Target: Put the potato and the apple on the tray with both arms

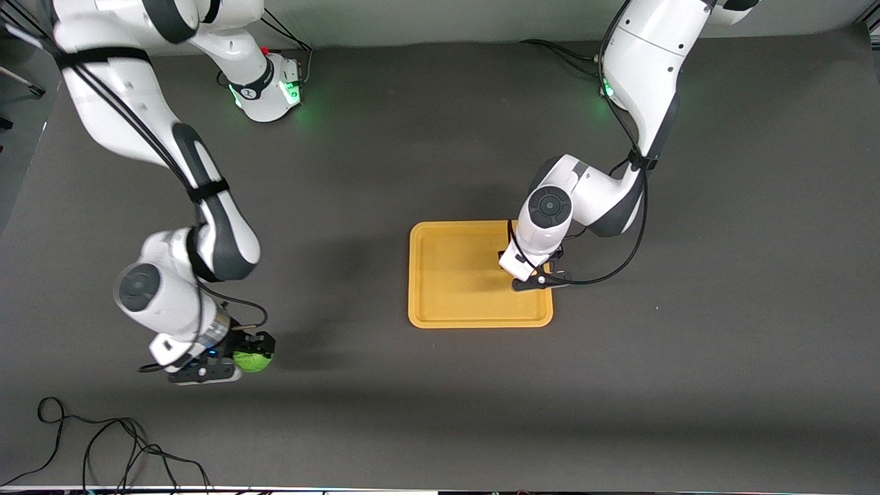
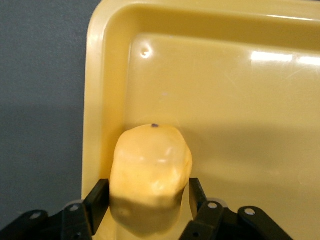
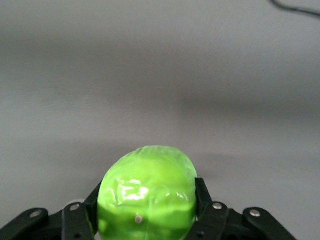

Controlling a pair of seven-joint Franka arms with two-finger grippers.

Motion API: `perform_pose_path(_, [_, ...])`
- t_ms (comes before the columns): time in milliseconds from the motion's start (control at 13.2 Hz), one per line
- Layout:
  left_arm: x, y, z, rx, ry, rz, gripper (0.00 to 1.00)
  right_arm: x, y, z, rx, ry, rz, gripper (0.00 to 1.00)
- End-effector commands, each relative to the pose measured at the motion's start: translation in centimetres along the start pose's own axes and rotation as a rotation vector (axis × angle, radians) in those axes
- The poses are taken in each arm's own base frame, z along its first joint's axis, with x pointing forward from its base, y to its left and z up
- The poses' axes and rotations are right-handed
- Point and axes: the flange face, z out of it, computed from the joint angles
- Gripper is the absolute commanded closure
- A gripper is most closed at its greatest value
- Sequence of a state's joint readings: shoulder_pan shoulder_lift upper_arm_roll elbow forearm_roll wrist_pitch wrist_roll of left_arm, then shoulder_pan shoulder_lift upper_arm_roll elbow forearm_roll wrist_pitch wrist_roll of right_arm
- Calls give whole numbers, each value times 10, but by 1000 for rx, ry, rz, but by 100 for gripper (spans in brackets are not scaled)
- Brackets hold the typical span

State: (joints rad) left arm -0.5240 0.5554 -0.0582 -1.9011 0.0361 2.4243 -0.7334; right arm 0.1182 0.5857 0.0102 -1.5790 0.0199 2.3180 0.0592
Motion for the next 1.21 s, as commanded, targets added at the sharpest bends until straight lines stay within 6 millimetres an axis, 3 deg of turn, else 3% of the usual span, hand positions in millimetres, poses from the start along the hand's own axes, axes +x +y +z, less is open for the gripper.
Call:
perform_pose_path(0, [5,-2,-14,15,20,-12,23,-6,-4,-106,-4,-59,-11,50])
perform_pose_path(151, [13,-6,-49,4,40,-22,16,-17,-9,-154,-3,-109,-10,50])
perform_pose_path(227, [20,-11,-72,17,32,-30,11,-22,-14,-167,1,-123,-12,50])
perform_pose_path(303, [27,-19,-94,35,17,-35,5,-25,-29,-174,7,-122,-17,50])
perform_pose_path(454, [44,-50,-147,50,2,-28,2,-30,-79,-181,8,-109,0,50])
perform_pose_path(529, [47,-65,-167,44,14,-27,1,-34,-108,-177,4,-113,19,50])
perform_pose_path(681, [66,-119,-204,24,42,-25,1,-40,-166,-164,2,-117,88,50])
perform_pose_path(832, [78,-177,-234,30,16,34,0,-51,-247,-139,-3,-125,160,50])
perform_pose_path(983, [96,-252,-270,4,43,82,0,-69,-332,-115,-4,-123,244,50])
perform_pose_path(1134, [94,-301,-290,-25,17,133,0,-83,-391,-100,-5,-96,281,50])
